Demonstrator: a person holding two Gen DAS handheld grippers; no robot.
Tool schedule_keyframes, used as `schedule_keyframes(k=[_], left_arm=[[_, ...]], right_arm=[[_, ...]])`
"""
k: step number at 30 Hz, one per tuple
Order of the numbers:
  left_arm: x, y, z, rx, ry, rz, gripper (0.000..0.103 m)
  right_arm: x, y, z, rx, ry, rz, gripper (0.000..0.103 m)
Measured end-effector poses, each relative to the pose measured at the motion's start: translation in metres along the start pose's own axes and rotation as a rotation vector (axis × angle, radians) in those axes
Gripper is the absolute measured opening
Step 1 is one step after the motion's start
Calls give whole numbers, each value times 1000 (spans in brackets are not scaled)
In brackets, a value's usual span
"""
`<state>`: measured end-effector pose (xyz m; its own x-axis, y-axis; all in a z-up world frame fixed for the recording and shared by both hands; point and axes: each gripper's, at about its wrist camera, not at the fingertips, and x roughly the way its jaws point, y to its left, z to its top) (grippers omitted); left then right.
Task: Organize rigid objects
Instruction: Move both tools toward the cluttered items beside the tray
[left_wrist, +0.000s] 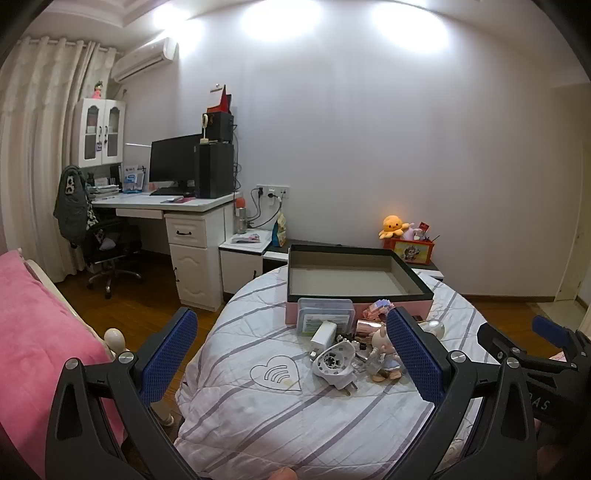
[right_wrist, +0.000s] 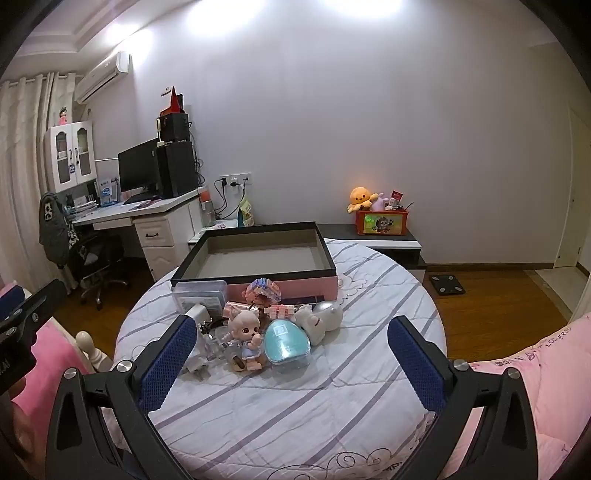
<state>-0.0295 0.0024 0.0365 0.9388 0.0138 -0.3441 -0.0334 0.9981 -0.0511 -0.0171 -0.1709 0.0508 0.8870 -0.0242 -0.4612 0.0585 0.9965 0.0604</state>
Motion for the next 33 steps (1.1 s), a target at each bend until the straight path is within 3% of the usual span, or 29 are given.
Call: schedule_keyframes(k=[33], left_arm=[[3,-1,-12,-5,16,-11,103]], right_arm=[[0,-1,1,0,-1,-1,103]])
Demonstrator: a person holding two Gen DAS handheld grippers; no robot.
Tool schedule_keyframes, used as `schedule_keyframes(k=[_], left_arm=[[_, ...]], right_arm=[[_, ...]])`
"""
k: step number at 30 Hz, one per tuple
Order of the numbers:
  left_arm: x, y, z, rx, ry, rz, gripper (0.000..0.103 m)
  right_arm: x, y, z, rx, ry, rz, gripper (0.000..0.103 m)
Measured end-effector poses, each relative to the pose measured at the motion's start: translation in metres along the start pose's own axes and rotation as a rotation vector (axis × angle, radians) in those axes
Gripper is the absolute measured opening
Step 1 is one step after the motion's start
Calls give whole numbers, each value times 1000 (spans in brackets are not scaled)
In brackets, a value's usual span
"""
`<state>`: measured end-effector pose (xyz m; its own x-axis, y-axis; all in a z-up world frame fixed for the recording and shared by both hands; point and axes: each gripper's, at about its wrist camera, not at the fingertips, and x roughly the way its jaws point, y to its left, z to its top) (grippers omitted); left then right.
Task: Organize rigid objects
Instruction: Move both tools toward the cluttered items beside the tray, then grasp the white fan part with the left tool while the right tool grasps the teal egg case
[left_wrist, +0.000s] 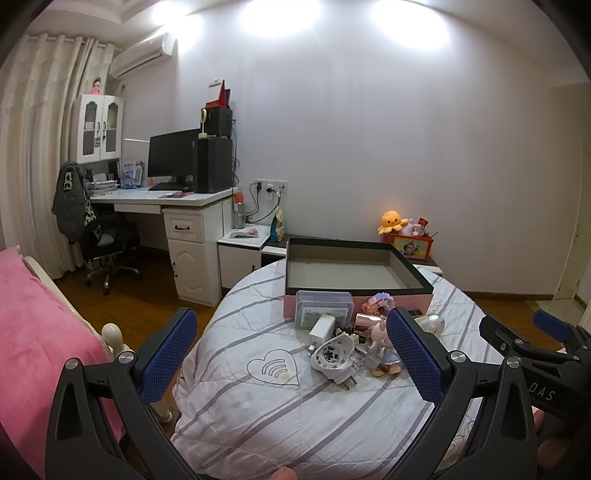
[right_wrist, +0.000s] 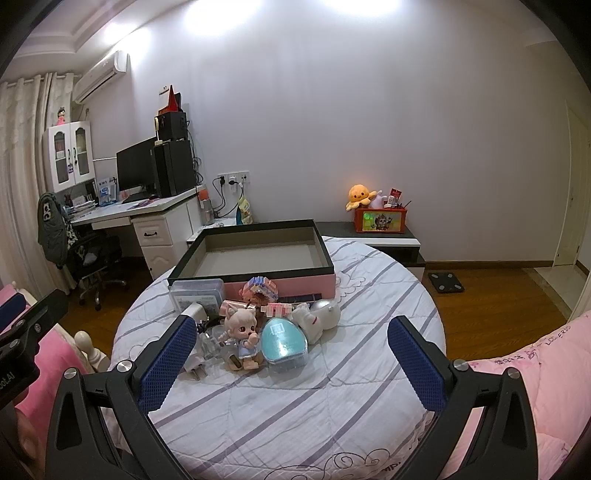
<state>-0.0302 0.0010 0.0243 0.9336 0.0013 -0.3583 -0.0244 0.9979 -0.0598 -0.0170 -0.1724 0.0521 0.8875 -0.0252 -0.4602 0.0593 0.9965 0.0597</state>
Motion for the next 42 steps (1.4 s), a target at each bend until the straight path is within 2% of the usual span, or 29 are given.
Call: schedule_keyframes(k=[16,23,32,37,42], left_arm=[[0,1,1,0,1,0,103],[8,6,-6,2,30,5,103],[50,0,-32,15,143,-4,103],[89,-5,-47,21,225,-14,103],[127,-17,-54,32,303,-19,103]], right_arm=[[4,1,-4,-3,24,-7,103],[10,0,-7,-10,39,6,103],[47,-13,-26,7,114,9,103],[83,-22,-36,-24,162,-4,103],[115,-25,-36,-40,229,28,103]])
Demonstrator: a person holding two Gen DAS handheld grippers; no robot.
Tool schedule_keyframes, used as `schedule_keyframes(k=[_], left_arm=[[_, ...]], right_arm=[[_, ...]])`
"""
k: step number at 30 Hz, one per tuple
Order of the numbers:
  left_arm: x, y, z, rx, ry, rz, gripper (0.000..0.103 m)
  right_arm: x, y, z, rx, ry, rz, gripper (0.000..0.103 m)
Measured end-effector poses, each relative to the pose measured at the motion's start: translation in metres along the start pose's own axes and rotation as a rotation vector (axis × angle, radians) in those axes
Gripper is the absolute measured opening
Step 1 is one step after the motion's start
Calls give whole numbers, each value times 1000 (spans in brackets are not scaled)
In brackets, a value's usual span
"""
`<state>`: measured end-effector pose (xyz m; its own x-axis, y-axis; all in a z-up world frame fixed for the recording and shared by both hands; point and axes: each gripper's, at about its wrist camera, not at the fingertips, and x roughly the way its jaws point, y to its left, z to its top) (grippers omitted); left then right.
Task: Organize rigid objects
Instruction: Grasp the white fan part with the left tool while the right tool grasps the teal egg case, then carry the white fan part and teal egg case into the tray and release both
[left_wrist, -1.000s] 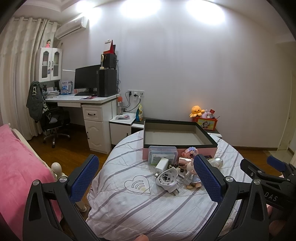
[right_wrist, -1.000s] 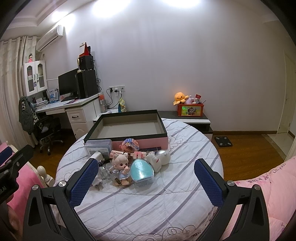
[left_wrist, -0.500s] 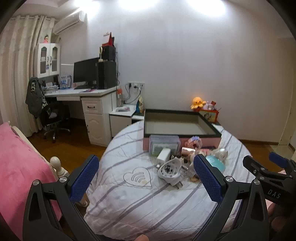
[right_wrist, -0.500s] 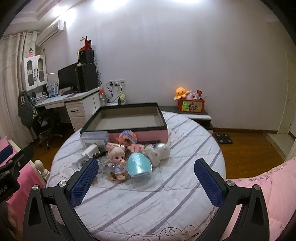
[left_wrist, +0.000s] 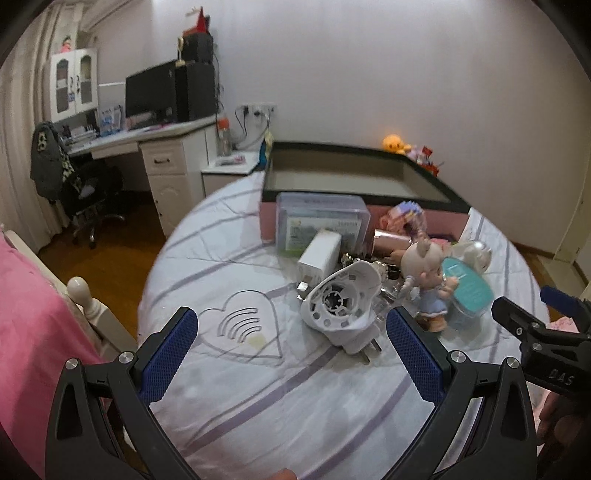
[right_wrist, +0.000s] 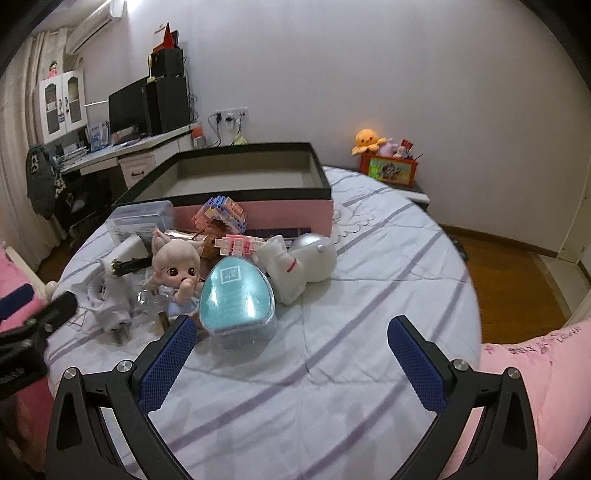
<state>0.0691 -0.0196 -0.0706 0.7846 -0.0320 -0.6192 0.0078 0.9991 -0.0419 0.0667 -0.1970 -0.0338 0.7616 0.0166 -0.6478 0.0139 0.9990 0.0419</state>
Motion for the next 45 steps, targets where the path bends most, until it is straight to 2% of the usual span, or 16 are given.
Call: schedule_keyframes(k=[8,10,13,17,18,19,21,22,23,29,30,32,36,42,45], left_arm=[[38,-17,8,3,109,43,103],[47,-17,8,-12,141,49,103],[57,-15,6,-43,174,54,103],[61,-3,3,-120,192,0,102],[62,-4,3,-115,189,1,98],[62,-4,3,-104,187,-2,94],[61,-4,4,-88,185,-7,77],[61,-3,5,-80,180,-15,73],[62,-2,7,-71,182,-23,68],[67,6,13,-2,190,-117,67],[66,7,13,13,189,-136,60],[64,11,15,19,193,-178,60],[64,24,17,5,193,-238,60],[54,34,16,-22,185,-249,60],[47,36,14,-32,176,-232,60]], right_arm=[[39,-4,9,-65,116,52,103],[47,-7,12,-60,148,97,103],[58,-9,18,-94,187,87,100],[67,-7,18,-67,225,156,98],[68,-6,18,-59,231,166,98],[71,-6,19,-59,234,168,93],[73,0,20,-61,239,176,82],[73,5,19,-60,242,173,77],[71,8,19,-52,242,171,75],[64,13,15,38,230,118,74],[62,15,15,50,224,106,72],[60,16,14,65,223,111,59],[52,19,15,66,227,76,60],[37,19,19,35,204,72,59],[29,14,23,36,196,106,59]])
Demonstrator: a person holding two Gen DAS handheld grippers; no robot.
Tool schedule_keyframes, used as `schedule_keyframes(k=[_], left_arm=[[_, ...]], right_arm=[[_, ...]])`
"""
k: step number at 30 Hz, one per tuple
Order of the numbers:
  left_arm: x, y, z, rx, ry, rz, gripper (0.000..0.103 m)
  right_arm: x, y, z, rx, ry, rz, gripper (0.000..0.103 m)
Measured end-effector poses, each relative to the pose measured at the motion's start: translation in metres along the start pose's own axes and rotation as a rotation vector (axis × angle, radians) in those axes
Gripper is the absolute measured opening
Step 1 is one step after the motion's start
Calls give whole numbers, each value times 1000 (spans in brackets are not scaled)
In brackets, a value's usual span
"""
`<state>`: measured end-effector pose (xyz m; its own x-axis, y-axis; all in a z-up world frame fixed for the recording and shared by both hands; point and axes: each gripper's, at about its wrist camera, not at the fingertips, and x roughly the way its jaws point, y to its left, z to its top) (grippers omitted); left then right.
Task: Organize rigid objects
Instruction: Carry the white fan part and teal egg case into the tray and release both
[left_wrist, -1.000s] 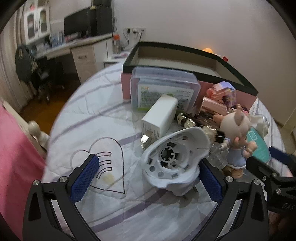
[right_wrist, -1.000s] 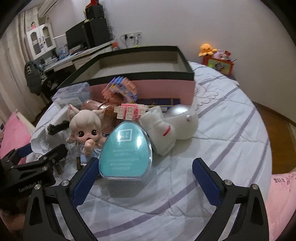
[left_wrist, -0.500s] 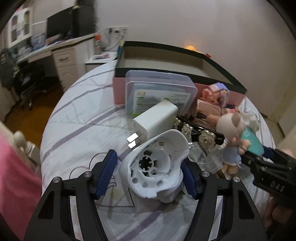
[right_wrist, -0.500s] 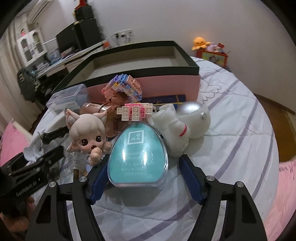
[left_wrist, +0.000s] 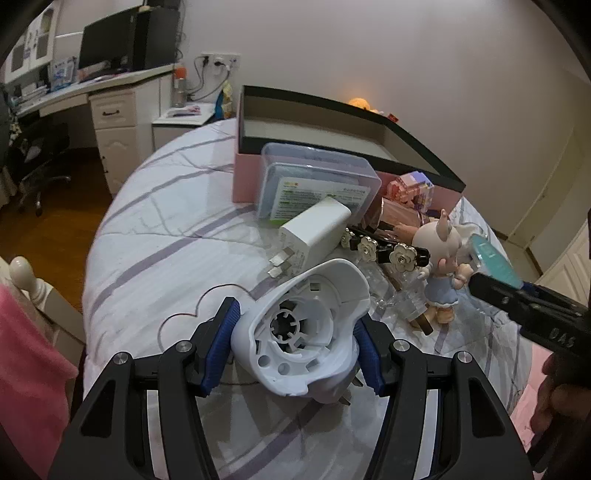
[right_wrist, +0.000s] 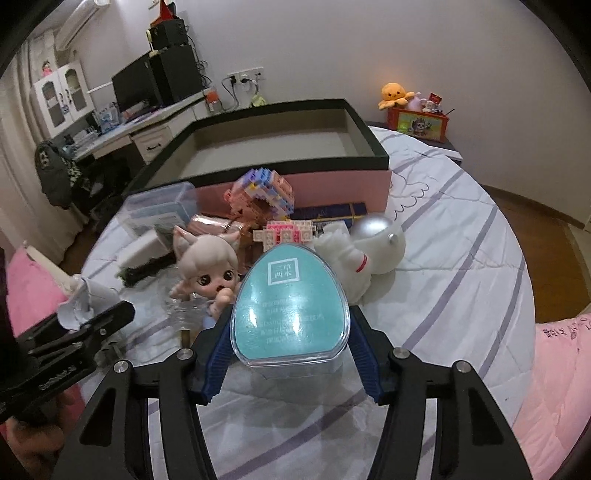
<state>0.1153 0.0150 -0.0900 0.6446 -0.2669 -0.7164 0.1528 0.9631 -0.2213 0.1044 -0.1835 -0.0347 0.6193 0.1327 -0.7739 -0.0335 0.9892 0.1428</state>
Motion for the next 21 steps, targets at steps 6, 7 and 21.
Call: schedule_keyframes(k=[6,7,21], left_arm=[[-22,-5,7,-5,-39,28,60],[-27,-6,13,-6,-49,30,60],[-20,-25,132,69,-183,44,60]], right_arm=[[-18,-4,8,-12,-38,48,59],[-23,-6,13,-8,-53,64,59],[-8,0,128,-109,-186,93,60]])
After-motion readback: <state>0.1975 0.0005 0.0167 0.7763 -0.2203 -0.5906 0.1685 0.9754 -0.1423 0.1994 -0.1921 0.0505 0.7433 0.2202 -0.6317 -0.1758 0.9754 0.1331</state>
